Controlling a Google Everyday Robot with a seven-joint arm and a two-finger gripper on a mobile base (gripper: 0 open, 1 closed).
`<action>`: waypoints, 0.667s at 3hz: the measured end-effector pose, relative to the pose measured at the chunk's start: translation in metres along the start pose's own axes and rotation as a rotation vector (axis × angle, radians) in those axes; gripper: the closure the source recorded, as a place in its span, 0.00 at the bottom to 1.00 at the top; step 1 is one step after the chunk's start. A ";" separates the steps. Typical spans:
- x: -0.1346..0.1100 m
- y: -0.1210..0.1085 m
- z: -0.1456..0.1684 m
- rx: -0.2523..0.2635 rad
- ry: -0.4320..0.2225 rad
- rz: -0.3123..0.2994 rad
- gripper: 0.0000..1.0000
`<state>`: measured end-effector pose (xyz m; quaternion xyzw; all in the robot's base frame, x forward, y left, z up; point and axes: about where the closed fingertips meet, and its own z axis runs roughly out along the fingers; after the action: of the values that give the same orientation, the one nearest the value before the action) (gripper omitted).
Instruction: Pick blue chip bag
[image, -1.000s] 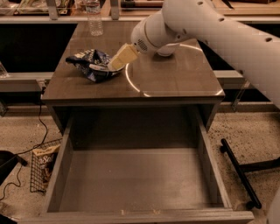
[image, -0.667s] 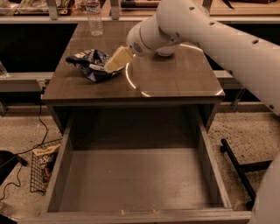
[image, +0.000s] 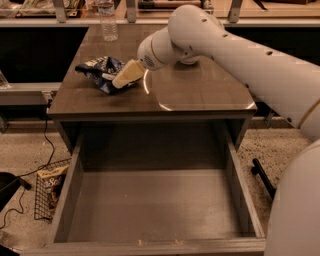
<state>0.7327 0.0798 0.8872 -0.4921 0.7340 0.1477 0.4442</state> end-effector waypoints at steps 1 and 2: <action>0.002 0.002 0.007 -0.001 -0.009 0.015 0.00; 0.005 0.004 0.011 0.000 -0.029 0.041 0.00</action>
Offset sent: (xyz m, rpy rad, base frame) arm 0.0026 0.0041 -0.0156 0.0882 0.0181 -0.0388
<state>0.7343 0.0861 0.8758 -0.4746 0.7374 0.1641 0.4517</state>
